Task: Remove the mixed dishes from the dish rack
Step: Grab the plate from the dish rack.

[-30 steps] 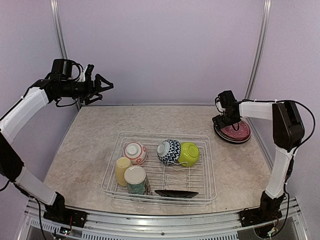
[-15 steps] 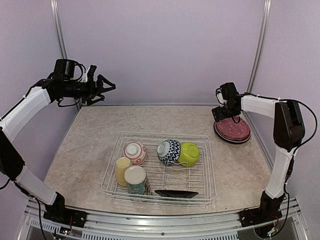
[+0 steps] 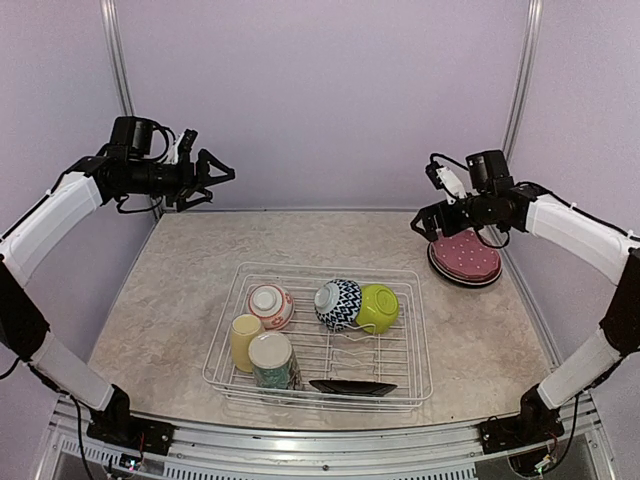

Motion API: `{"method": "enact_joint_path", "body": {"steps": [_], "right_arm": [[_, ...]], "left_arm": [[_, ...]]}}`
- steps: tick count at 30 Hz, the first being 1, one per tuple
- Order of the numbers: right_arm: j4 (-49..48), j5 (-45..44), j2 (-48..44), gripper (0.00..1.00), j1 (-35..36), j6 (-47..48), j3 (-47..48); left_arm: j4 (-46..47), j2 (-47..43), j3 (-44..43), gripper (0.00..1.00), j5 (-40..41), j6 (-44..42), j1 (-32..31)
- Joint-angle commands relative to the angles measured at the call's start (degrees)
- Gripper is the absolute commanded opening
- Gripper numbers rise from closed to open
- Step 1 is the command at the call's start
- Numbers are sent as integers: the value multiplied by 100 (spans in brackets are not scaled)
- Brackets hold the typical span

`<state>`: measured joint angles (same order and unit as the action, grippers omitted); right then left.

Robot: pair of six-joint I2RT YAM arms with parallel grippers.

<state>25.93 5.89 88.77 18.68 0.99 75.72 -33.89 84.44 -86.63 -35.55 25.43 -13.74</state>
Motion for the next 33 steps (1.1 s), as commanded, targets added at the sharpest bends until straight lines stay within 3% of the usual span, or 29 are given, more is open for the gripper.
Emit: {"method": "enact_joint_path", "body": {"steps": [1,8,15,21,33], "right_arm": [[-71,1669,-900,100,552,535,-685],[507,2584,-1577,100,1769,823,-919],[919,2376,-1444,100,3195,588,-875],[1399,1954,-1074,99,3930,446,-883],[1540,2216,-411,77,4561,288,-1051]], "left_arm": [[-100,20,-134,99,18,-100,-53],[-109,59,-127,99,48,-108,-73],[-156,81,-132,99,169,-166,-115],[-247,166,-183,99,303,-238,-214],[-319,283,-196,99,509,-292,-410]]}}
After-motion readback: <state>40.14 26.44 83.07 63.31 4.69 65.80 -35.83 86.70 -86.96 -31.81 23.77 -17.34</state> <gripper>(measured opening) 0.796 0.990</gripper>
